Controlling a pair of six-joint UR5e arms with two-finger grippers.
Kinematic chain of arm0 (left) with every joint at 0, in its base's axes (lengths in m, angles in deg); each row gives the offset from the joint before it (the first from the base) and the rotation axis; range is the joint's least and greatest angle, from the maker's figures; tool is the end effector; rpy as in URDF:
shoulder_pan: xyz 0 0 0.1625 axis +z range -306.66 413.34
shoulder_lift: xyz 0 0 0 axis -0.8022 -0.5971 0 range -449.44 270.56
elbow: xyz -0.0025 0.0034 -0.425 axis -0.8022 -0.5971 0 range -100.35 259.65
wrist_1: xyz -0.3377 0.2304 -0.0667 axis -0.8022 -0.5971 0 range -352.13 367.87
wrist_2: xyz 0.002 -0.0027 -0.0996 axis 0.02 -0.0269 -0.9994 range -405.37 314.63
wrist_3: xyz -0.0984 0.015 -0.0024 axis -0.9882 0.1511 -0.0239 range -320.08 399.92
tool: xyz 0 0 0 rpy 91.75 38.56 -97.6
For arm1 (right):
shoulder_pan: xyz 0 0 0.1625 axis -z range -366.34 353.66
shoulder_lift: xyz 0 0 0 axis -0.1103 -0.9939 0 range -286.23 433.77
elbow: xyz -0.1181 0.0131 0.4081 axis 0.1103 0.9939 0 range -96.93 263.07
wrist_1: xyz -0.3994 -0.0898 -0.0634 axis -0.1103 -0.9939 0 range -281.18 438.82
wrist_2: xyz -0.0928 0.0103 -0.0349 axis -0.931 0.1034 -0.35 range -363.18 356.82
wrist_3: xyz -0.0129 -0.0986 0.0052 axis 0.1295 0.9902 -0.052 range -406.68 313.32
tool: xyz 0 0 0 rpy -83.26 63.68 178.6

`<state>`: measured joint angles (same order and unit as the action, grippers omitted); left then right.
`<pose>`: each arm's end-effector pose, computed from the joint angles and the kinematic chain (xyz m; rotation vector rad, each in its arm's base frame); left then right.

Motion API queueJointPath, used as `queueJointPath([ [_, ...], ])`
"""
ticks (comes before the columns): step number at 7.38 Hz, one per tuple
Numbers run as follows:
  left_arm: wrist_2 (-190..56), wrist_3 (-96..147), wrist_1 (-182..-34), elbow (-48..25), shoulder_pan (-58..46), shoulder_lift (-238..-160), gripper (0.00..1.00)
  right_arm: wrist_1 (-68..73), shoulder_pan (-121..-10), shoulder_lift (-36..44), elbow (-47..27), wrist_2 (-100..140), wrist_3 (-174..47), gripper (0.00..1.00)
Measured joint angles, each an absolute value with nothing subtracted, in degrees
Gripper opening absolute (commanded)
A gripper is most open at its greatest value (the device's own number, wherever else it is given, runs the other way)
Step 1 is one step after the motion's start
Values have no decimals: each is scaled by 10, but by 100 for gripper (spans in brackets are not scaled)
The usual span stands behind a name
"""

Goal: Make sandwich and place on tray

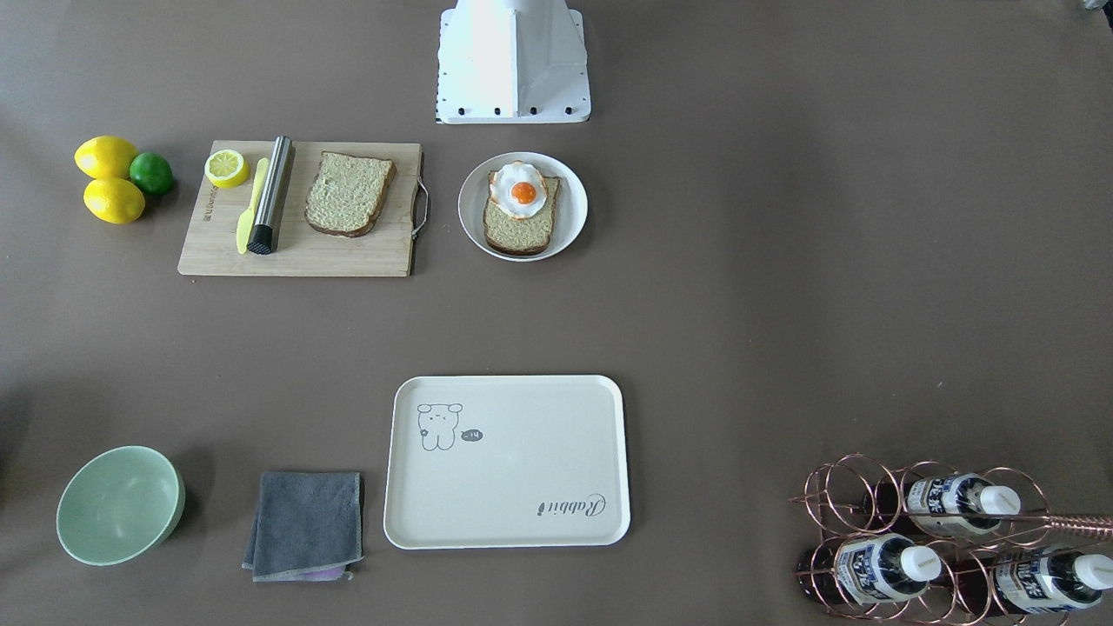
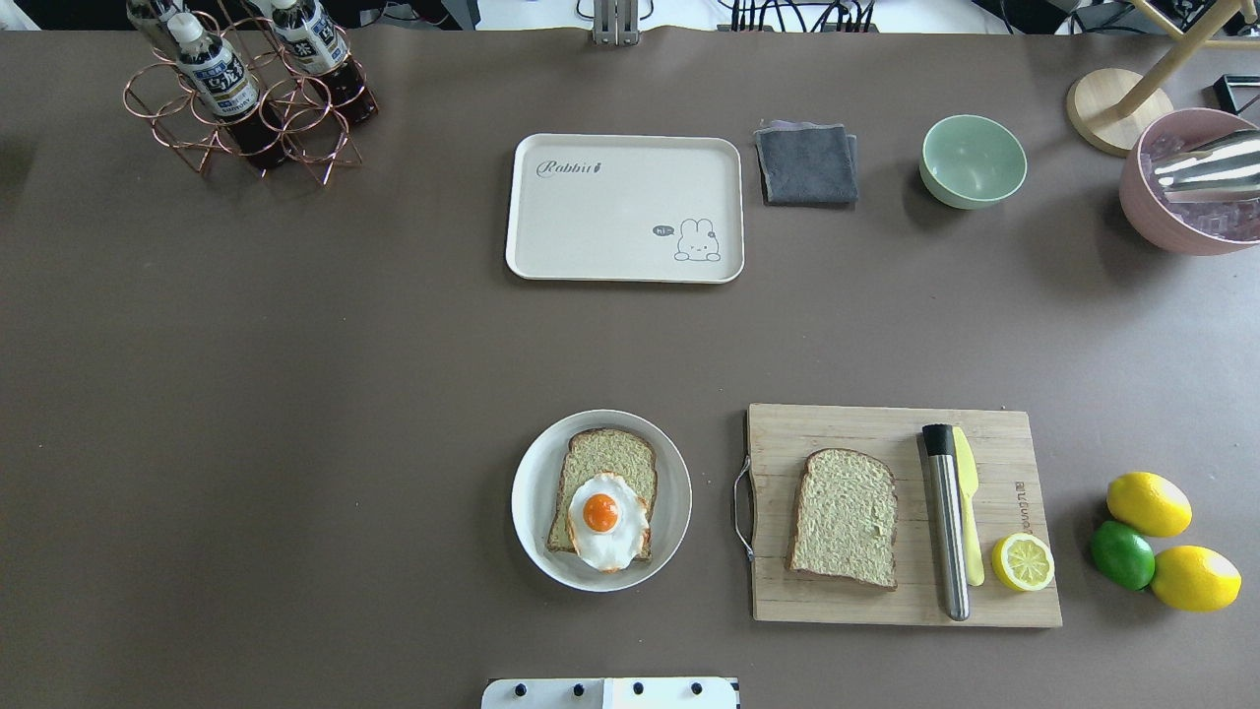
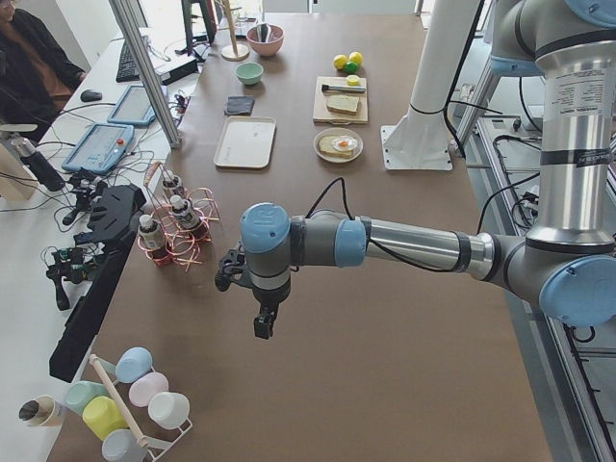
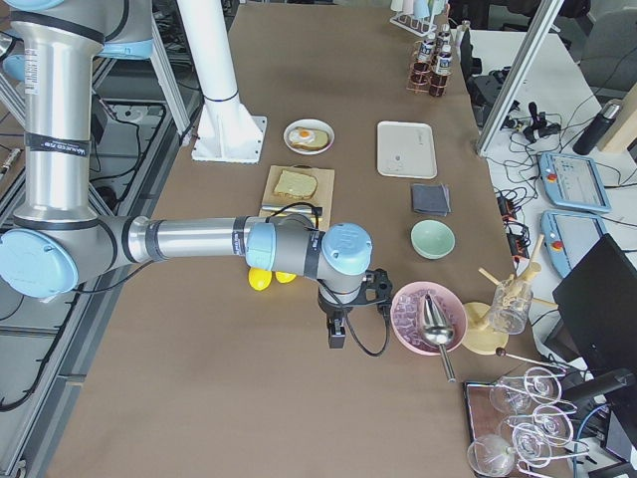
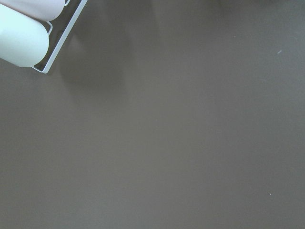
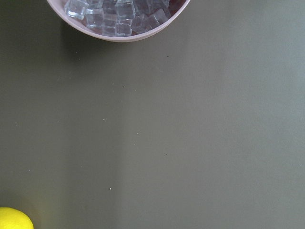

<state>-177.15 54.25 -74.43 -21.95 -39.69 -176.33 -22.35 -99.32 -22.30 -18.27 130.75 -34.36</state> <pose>-0.0914 -0.4614 0.6019 0.1232 0.7200 0.1934 0.0869 -0.4335 0.6307 0.0051 -0.7728 -0.1154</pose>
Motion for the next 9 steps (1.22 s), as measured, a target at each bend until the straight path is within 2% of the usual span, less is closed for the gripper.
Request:
queueJointPath([
  [6,-1773,542,-747,-224,-393,-1766,98,-223,-992,-219,-189,1312,-342,100],
  [9,-1774,542,-756,-229,-387,-1787,98,-193,-992,-191,-191,1314,-338,100],
])
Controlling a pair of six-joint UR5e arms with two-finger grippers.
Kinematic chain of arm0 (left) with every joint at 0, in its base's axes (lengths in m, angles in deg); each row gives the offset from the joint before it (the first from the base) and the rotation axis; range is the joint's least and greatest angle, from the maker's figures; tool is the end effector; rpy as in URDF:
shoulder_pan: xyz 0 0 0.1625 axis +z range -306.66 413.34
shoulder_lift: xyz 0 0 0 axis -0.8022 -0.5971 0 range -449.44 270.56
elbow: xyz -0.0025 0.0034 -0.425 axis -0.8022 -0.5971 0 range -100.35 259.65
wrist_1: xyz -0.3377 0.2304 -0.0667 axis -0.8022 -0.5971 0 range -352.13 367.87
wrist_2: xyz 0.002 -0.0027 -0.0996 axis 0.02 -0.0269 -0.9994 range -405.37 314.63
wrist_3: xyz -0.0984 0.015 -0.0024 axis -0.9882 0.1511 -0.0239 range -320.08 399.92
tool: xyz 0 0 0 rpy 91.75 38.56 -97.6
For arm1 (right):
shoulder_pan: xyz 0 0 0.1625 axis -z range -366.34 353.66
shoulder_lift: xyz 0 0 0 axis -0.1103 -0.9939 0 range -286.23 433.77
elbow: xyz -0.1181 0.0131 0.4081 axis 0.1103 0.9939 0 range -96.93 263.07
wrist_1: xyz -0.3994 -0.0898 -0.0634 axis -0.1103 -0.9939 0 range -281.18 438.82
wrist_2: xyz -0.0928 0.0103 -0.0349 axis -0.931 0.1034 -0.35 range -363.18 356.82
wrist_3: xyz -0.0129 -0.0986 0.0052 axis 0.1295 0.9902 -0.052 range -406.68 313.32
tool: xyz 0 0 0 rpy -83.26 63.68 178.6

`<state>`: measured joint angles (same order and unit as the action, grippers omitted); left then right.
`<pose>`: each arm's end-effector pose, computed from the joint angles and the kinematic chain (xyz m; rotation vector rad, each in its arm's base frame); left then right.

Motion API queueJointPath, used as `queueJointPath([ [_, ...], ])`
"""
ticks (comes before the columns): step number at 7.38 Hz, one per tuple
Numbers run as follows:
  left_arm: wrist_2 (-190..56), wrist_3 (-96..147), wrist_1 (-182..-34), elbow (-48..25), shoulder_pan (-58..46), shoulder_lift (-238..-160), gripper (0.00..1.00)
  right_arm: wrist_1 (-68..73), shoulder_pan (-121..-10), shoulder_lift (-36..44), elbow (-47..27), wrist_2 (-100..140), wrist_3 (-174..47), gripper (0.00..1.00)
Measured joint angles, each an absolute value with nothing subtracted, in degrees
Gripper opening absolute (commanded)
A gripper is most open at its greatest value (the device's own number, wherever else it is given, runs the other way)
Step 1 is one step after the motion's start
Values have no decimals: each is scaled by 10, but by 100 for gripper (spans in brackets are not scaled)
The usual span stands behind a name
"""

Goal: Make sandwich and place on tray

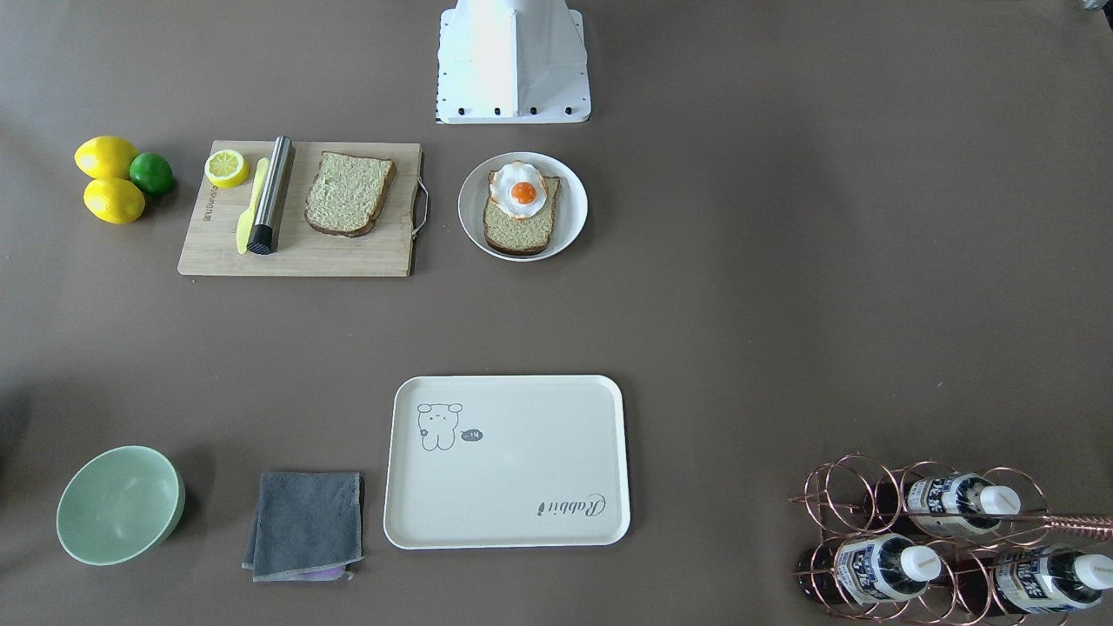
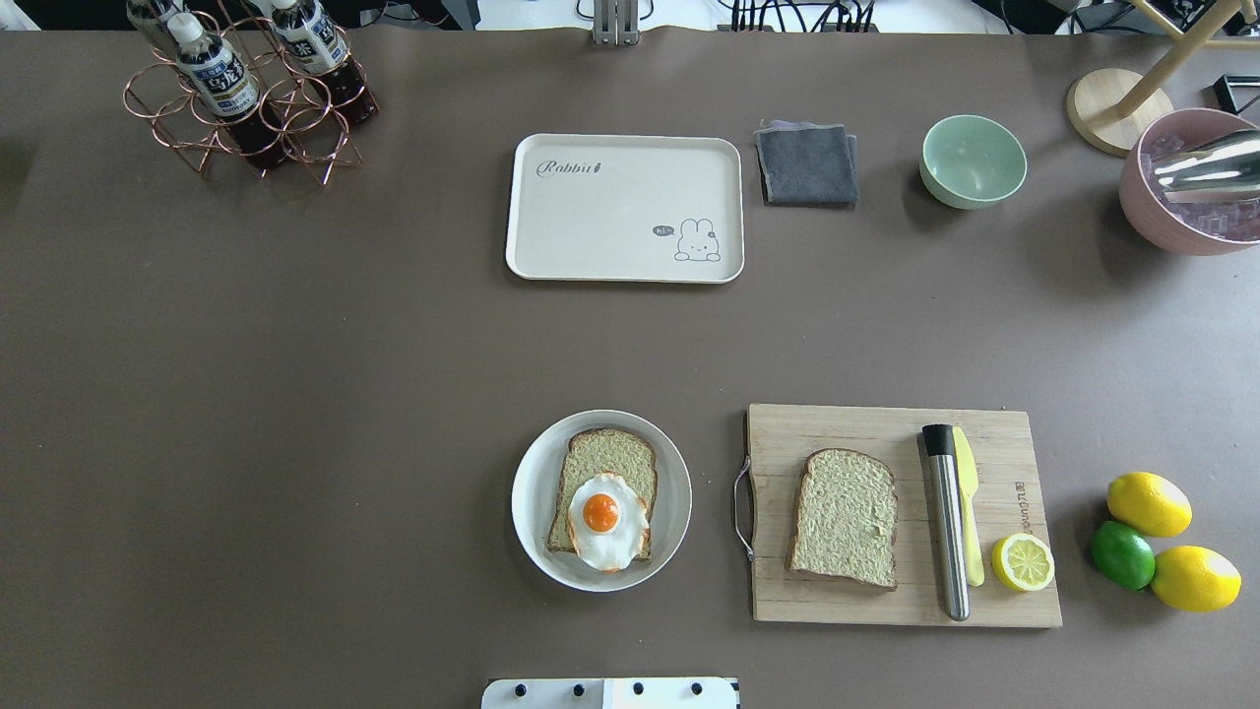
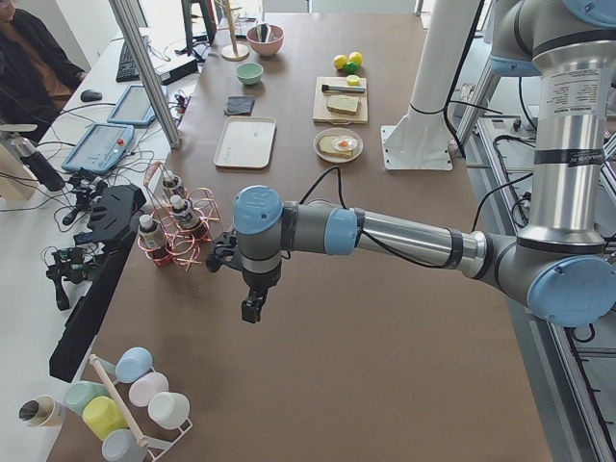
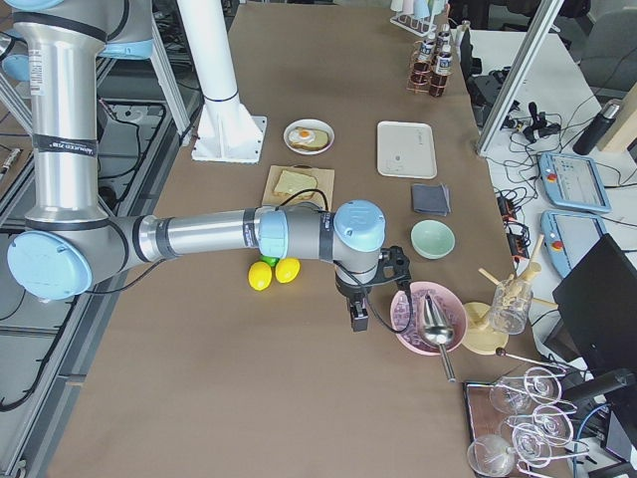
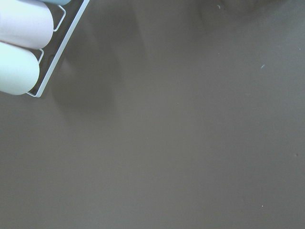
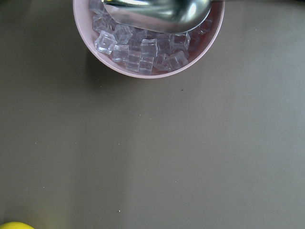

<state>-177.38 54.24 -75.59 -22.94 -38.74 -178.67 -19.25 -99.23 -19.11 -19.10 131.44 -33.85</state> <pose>-0.0842 -0.4815 0.5717 0.1920 0.7144 0.2375 0.0869 -0.4631 0.5924 0.1268 -0.7698 -0.1729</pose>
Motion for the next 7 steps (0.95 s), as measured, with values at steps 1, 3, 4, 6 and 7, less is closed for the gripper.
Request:
queueJointPath([
  [1,-1780,542,-758,-234,-387,-1798,98,-178,-992,-182,-191,1316,-338,100],
  [3,-1842,541,-757,-236,-383,-1840,98,-168,-989,-154,-191,1320,-343,100],
  [4,-1857,541,-757,-235,-369,-1863,98,-166,-989,-150,-192,1336,-345,100],
  [6,-1866,475,-764,-235,-334,-1904,98,-167,-985,-141,-192,1375,-353,100],
  [7,-1868,409,-784,-245,-315,-1913,98,-167,-981,-139,-192,1400,-363,100],
])
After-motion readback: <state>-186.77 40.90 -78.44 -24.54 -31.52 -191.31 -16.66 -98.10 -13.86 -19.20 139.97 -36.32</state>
